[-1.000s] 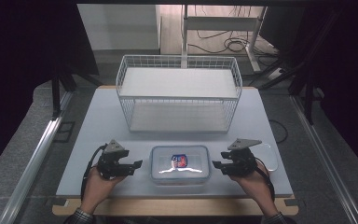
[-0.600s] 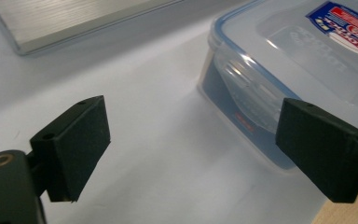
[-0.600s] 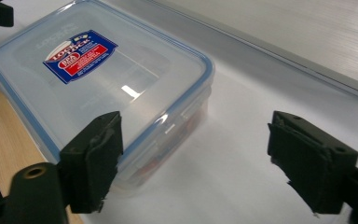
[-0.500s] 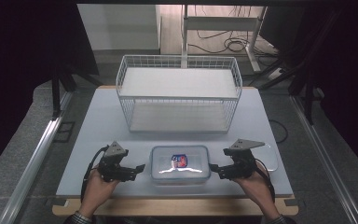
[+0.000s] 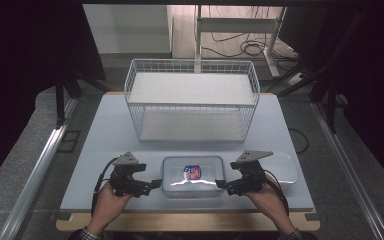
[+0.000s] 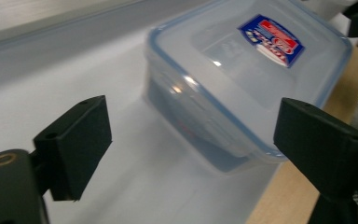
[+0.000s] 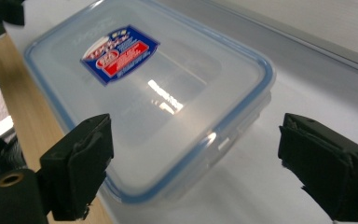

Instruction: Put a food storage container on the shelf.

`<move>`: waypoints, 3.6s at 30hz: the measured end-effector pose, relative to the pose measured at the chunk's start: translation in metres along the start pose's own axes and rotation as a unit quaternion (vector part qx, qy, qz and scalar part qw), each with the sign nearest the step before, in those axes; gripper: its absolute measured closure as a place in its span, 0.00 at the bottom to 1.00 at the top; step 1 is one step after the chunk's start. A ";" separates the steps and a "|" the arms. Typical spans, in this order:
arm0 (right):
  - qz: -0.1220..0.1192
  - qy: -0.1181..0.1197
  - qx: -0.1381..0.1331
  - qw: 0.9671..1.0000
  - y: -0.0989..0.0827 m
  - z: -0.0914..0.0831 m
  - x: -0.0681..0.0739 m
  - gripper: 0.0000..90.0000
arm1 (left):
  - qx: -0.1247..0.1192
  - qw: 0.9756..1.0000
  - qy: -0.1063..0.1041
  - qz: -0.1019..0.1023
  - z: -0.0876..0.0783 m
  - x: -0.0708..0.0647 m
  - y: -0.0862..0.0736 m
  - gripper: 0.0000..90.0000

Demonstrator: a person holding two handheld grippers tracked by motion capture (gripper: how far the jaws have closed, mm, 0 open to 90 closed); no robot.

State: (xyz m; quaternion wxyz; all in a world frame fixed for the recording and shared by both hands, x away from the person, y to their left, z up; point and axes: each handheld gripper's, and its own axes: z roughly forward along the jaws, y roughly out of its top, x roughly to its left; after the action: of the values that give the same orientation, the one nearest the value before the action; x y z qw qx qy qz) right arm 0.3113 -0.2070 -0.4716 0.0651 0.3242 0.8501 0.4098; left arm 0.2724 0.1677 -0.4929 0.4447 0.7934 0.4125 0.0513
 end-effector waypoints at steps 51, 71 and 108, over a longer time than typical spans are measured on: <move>0.163 0.100 0.013 0.982 -0.008 -0.004 -0.012 0.56 | -0.021 0.990 -0.099 -0.103 0.010 0.005 0.000 0.53; 0.123 0.071 -0.046 0.989 0.015 -0.017 -0.010 0.59 | -0.048 0.992 -0.088 -0.073 -0.002 0.009 0.026 0.55; 0.072 0.053 -0.122 0.989 0.126 -0.060 -0.029 0.59 | -0.100 0.993 -0.057 -0.018 -0.056 0.019 0.146 0.56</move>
State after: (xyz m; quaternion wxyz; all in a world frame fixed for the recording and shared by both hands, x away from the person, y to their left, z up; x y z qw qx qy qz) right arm 0.3740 -0.2067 -0.3441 0.0296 0.3522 0.7704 0.5306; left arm 0.3485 0.1791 -0.3556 0.5455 0.7390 0.3934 0.0393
